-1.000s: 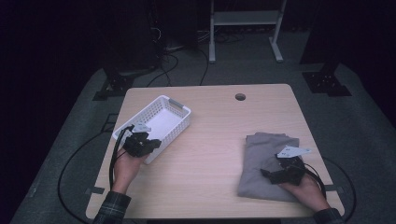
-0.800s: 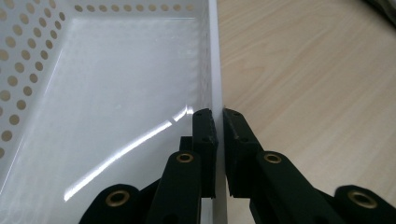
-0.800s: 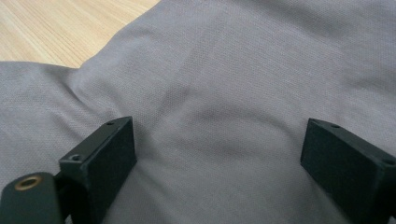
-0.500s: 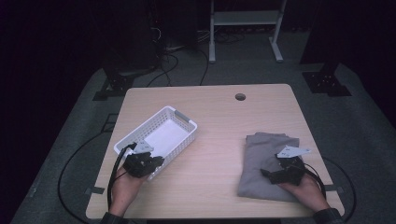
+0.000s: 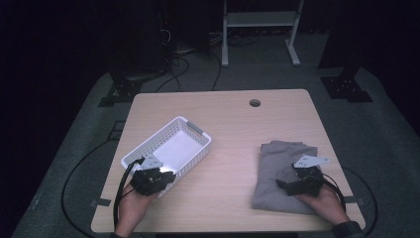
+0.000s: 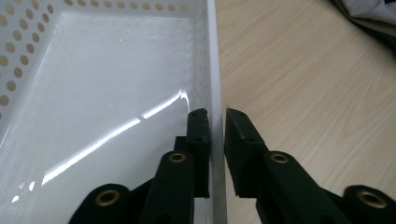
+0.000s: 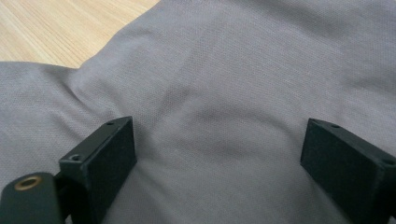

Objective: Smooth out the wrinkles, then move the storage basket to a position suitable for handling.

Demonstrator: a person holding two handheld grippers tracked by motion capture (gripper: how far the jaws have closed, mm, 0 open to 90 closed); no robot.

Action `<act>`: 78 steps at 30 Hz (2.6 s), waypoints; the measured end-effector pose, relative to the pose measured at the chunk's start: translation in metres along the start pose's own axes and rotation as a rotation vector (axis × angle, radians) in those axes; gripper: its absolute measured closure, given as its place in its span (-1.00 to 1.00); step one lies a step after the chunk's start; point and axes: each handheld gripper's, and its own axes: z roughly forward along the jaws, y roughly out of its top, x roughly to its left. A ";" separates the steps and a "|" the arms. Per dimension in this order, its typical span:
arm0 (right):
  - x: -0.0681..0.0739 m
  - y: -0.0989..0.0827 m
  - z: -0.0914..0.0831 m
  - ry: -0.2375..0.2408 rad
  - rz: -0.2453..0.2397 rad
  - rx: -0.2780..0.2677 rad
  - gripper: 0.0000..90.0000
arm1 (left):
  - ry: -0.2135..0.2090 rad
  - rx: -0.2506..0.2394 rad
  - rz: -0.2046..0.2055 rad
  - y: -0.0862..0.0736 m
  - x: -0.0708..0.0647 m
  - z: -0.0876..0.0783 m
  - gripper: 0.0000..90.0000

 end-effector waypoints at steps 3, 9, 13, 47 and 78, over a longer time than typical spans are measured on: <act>0.000 0.000 0.000 0.000 0.000 0.000 -0.80 | -0.005 -0.020 0.001 0.004 0.001 -0.004 0.65; 0.000 0.000 0.000 -0.001 0.000 -0.001 -0.80 | 0.006 -0.056 0.008 0.016 0.007 -0.013 0.50; 0.000 0.000 0.000 -0.001 0.000 0.000 -0.80 | 0.043 -0.068 0.025 0.030 0.018 -0.015 0.39; 0.000 0.000 0.000 0.000 0.002 -0.001 -0.80 | 0.193 0.055 -0.058 0.056 0.143 0.033 0.58; 0.000 0.000 0.000 0.000 0.002 -0.001 -0.80 | 0.267 0.064 -0.234 0.017 0.132 -0.001 0.89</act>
